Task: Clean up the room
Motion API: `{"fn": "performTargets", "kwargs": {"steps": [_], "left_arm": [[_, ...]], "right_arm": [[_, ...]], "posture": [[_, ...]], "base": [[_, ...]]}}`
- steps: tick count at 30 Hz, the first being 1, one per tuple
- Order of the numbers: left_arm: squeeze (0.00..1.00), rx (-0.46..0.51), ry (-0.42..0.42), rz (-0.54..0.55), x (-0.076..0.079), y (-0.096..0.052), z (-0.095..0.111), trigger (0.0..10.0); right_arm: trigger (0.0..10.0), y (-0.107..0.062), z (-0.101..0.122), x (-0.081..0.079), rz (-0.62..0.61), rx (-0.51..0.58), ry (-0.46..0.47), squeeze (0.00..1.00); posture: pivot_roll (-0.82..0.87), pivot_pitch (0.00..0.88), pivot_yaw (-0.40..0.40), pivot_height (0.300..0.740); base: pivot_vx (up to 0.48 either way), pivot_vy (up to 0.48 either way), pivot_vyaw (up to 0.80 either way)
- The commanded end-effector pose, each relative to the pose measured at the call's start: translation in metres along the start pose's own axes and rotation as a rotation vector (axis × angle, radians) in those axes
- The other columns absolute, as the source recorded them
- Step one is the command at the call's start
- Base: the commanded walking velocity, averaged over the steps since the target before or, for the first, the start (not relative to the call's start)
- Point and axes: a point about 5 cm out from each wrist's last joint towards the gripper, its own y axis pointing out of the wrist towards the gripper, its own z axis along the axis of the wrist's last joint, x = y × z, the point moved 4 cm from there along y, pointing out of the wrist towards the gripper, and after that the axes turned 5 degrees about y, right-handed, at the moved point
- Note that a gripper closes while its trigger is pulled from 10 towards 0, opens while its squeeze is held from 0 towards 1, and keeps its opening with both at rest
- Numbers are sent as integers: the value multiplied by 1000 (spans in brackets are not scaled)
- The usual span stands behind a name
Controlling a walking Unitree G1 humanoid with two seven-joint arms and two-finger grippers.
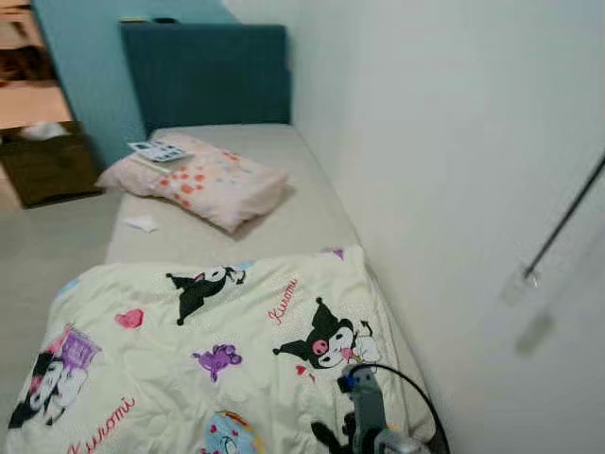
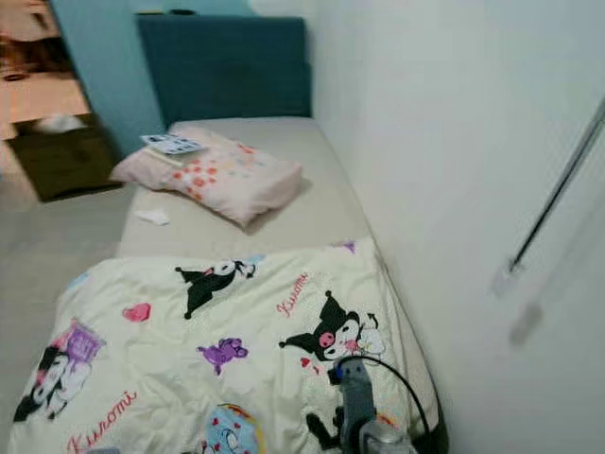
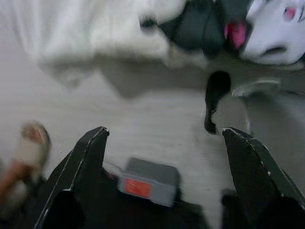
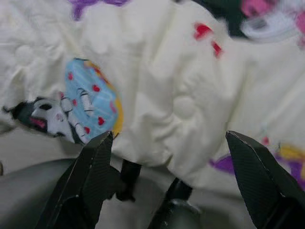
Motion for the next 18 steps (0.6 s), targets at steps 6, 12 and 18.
{"fn": "performTargets", "kwargs": {"steps": [6, 12, 18], "left_arm": [[0, -17, 0, -6, 3, 0, -4, 10000], [0, -20, 2, -7, 3, -1, -5, 10000], [0, -21, 4, -16, 5, -1, -6, 10000]], "right_arm": [[10000, 2, 1, -3, -11, 0, -27, 0], [10000, 3, 3, -4, -18, 5, -19, 0], [10000, 2, 8, 0, -44, 29, 5, 0]], "posture": [[-1, 0, -81, 735], [-6, 0, -77, 735], [-6, 0, -77, 735]], "base": [[0, 0, 326], [0, 0, 0], [0, 0, 0]]}}
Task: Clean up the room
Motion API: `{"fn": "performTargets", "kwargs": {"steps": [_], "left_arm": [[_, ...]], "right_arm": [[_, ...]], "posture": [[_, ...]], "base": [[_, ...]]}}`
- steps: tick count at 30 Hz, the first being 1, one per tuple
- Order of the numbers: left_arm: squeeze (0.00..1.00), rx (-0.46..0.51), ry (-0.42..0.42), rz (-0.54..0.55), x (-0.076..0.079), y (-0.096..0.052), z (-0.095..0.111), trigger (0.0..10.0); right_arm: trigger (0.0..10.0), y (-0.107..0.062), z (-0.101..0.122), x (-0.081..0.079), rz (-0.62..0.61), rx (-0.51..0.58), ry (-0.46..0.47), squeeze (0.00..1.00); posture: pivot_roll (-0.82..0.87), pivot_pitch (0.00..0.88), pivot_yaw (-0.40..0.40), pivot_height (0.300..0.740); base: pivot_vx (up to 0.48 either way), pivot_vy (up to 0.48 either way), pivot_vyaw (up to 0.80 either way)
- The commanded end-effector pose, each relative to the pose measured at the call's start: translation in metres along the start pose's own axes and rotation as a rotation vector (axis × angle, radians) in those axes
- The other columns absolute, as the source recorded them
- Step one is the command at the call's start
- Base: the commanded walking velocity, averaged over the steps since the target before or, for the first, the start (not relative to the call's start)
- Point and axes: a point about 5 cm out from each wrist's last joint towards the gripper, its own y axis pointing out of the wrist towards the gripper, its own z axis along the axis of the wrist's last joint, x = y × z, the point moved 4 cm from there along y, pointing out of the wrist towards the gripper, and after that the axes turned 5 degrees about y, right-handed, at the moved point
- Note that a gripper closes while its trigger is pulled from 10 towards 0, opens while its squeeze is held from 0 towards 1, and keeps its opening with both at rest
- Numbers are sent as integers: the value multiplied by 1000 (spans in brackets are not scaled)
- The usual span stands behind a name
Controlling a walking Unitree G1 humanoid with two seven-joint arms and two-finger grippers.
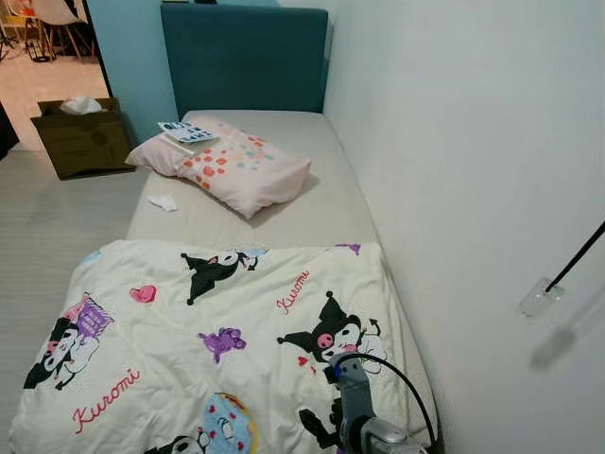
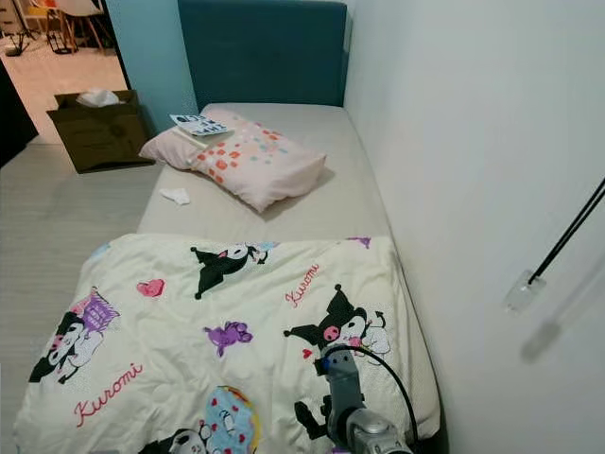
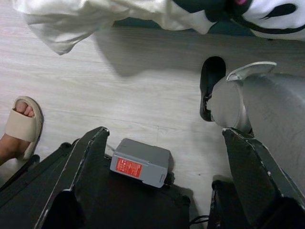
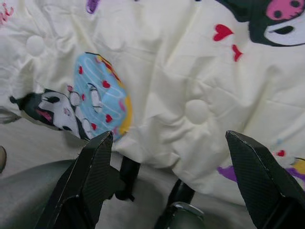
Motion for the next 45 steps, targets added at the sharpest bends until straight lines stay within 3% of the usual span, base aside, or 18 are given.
{"fn": "performTargets", "kwargs": {"steps": [1, 9, 18, 25, 30, 32, 35, 36, 37, 38, 39, 40, 43, 45], "left_arm": [[0, -19, 2, -13, 2, -1, -5, 10000], [0, -24, 10, -22, 6, -1, -6, 10000], [0, -27, -6, -13, 4, -1, -7, 10000], [0, -24, 2, -4, 0, -1, -6, 10000], [0, -19, 1, -2, -2, 0, -5, 10000], [0, 17, -48, -12, -1, 0, 4, 10000], [0, 17, -48, -12, -1, 0, 4, 10000], [0, 37, -70, -18, -1, 1, 9, 10000], [0, 127, -87, -28, -2, 2, 34, 10000], [0, 127, -87, -28, -2, 2, 34, 10000], [0, 197, -74, -28, -4, 2, 54, 10000], [0, 197, -74, -28, -4, 2, 54, 10000], [0, 349, -52, -21, -11, -2, 101, 10000], [0, 378, -57, -23, -13, -3, 110, 10000]], "right_arm": [[10000, 0, 4, 5, -23, 14, 17, 0], [10000, -1, 11, 11, -50, 33, 29, 0], [10000, 0, 17, 12, -69, 32, 47, 0], [10000, 2, 58, 9, -31, 157, 92, 0], [10000, 2, 72, 10, -32, 198, 108, 0], [10000, 1, 82, 13, -42, 231, 123, 0], [10000, 1, 82, 13, -42, 231, 123, 0], [10000, 0, 85, 15, -47, 241, 128, 0], [10000, -2, 92, 20, -59, 266, 149, 0], [10000, -2, 92, 20, -59, 266, 149, 0], [10000, -4, 98, 24, -69, 287, 167, 0], [10000, -4, 98, 24, -69, 287, 167, 0], [10000, -9, 111, 35, -98, 334, 208, 0], [10000, -10, 113, 37, -107, 342, 214, 0]], "posture": [[-10, 0, -77, 735], [-9, 0, -77, 735], [-6, 0, -72, 735], [-1, 0, -68, 715], [-1, 0, -67, 705], [-1, 0, -68, 695], [-1, 0, -68, 695], [-1, 0, -68, 690], [3, 0, -69, 685], [3, 0, -69, 685], [9, 0, -71, 680], [9, 0, -71, 680], [11, 0, -67, 665], [11, 0, -67, 660]], "base": [[0, 0, 0], [0, -439, 0], [0, 0, 0], [0, 0, 0], [0, 0, 0], [0, 0, 0], [0, 0, 0], [0, 0, 0], [0, 0, 0], [0, 0, 0], [0, 0, 0], [0, 0, 0], [0, 0, 0], [0, 0, 0]]}}
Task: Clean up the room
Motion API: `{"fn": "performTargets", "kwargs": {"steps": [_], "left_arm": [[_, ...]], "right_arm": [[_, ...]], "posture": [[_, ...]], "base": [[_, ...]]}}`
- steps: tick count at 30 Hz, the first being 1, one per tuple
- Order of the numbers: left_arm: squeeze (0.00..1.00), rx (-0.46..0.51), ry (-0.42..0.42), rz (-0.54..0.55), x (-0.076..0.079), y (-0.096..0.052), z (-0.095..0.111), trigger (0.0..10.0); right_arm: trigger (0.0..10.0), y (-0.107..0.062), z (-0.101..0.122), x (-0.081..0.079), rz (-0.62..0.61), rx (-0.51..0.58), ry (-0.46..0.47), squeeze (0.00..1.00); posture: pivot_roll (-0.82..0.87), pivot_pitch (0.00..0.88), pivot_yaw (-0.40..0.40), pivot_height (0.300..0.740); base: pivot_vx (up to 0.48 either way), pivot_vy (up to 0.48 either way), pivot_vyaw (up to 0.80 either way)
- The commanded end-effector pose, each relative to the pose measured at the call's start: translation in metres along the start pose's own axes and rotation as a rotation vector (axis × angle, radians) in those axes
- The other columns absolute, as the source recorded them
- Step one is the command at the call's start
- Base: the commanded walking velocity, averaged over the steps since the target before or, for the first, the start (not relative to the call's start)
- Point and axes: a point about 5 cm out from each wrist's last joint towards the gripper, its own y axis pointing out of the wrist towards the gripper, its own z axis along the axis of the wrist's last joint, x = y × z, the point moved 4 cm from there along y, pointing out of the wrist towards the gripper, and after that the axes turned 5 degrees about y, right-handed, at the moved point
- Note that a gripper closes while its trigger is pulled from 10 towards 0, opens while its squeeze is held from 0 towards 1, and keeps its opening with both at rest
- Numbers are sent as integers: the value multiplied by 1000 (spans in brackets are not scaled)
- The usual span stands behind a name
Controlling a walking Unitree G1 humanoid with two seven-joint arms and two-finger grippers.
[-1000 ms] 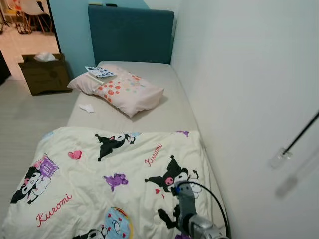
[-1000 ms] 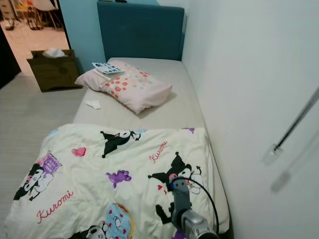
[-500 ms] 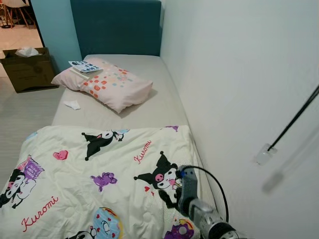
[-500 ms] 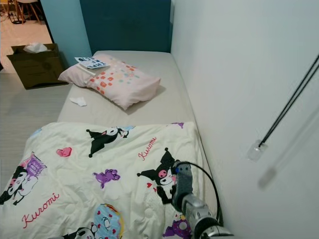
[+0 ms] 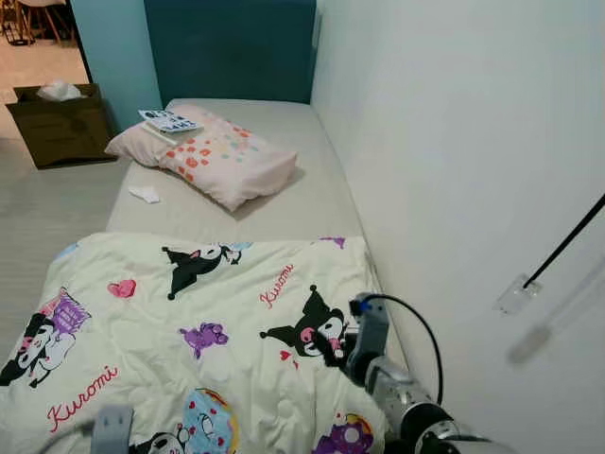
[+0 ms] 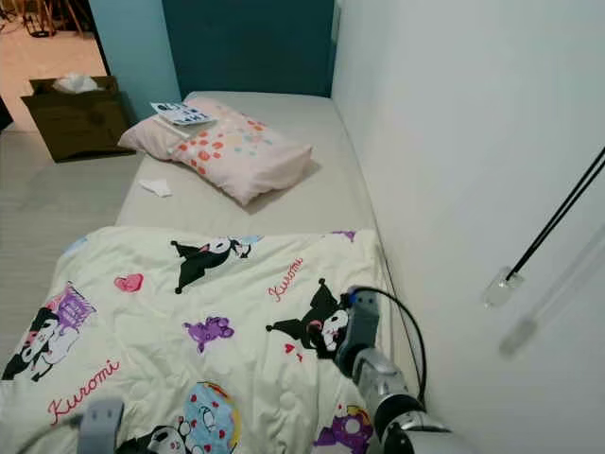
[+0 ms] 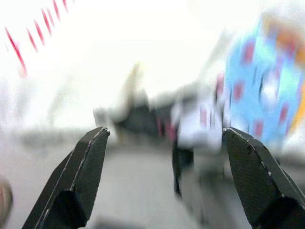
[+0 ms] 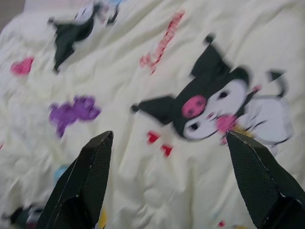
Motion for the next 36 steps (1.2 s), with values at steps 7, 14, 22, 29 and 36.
{"fn": "performTargets", "kwargs": {"steps": [7, 14, 22, 29, 36], "left_arm": [[0, 160, 116, -246, 37, 3, 40, 10000], [0, 190, 197, -339, 55, 0, 44, 10000], [0, 178, 312, -322, 51, -3, 30, 10000], [0, 198, 348, -334, 40, -8, 24, 10000], [0, 225, 400, -355, 33, -13, 21, 10000]], "right_arm": [[10000, -3, 20, 21, -96, 92, 140, 0], [10000, -7, 18, 32, -161, 101, 185, 0], [10000, -8, 17, 36, -185, 103, 189, 0], [10000, -10, 22, 43, -221, 137, 217, 0], [10000, -13, 36, 50, -240, 183, 234, 0]], "posture": [[15, 0, -59, 630], [23, 0, -55, 605], [28, 0, -45, 580], [62, 0, -20, 550], [86, 39, 17, 525]], "base": [[0, 0, 0], [0, 0, 0], [0, 0, 0], [0, 0, 0], [0, 0, 0]]}}
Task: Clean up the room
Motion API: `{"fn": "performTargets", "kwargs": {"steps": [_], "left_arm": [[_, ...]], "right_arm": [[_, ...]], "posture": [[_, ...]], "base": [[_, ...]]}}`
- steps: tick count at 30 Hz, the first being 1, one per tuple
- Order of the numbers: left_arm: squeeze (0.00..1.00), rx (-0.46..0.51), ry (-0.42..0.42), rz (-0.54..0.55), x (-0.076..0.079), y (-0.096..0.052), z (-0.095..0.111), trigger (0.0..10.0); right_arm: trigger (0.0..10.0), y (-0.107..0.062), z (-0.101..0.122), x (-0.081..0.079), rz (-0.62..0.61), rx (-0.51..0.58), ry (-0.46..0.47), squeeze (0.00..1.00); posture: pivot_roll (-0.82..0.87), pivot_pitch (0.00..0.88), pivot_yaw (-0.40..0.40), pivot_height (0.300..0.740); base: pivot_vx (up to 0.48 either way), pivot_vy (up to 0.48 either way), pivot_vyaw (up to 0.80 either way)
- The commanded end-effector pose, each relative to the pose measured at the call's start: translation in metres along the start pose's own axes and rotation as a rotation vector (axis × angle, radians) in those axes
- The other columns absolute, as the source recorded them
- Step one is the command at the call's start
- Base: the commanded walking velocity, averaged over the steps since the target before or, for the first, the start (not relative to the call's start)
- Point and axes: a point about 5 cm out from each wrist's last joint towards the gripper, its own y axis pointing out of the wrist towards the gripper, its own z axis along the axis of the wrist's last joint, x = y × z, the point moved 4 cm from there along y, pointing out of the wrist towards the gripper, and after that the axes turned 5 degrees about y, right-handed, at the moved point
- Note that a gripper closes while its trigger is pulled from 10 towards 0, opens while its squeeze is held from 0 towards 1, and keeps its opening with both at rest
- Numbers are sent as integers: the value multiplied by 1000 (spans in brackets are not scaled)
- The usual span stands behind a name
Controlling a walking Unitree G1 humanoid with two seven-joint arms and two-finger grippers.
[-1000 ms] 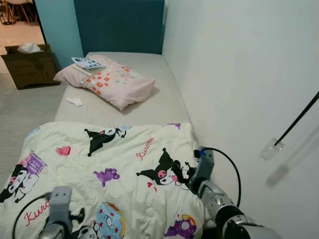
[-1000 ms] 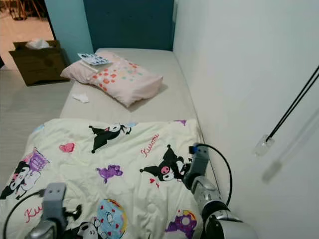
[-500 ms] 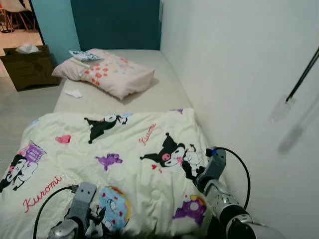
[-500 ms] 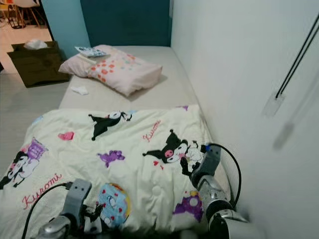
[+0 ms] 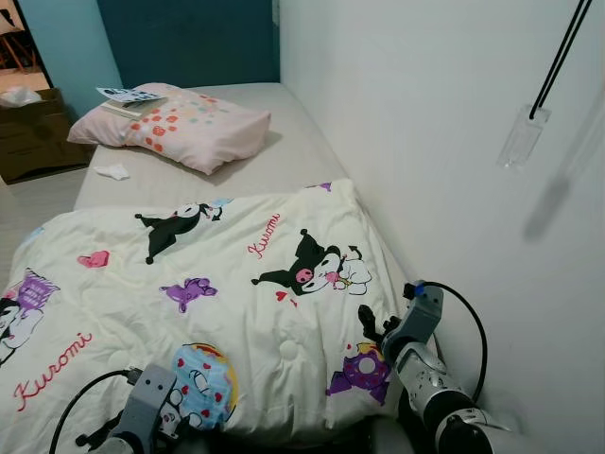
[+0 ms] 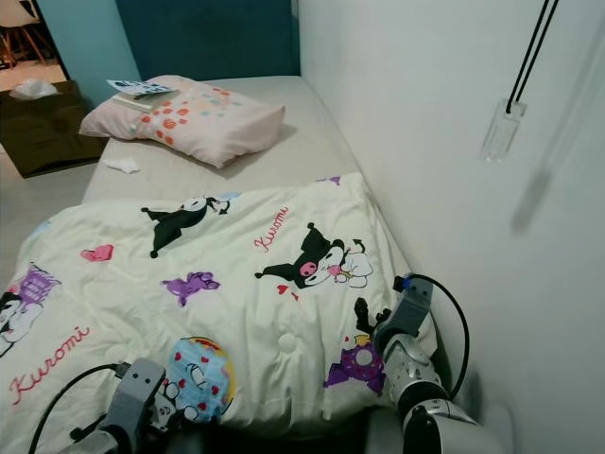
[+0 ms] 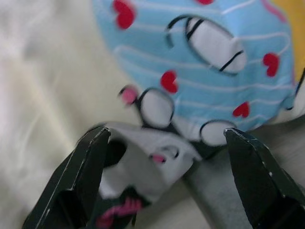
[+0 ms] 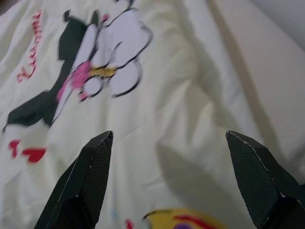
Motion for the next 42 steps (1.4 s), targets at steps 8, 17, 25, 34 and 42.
{"fn": "performTargets", "kwargs": {"steps": [8, 17, 25, 34, 42], "left_arm": [[0, 51, 110, -28, -13, -17, -2, 10000], [0, 107, 173, -34, -32, -38, 3, 10000], [0, 162, 239, -50, -40, -46, 23, 10000], [0, 184, 248, -59, -41, -47, 34, 10000], [0, 182, 253, -72, -39, -51, 35, 10000]], "right_arm": [[10000, 0, 10, 3, 4, 35, 2, 0], [10000, -1, 0, -6, 113, -14, 13, 0], [10000, -4, -16, -24, 255, -84, 11, 0], [10000, -7, -37, -38, 308, -179, -88, 0], [0, -2, -16, -23, 198, -84, -104, 0]], "posture": [[127, 114, 46, 511], [177, 181, 88, 511], [191, 205, 121, 511], [190, 208, 127, 511], [196, 221, 136, 511]], "base": [[0, 0, 0], [0, 0, 0], [0, 0, 0], [0, 0, 0], [0, 0, 0]]}}
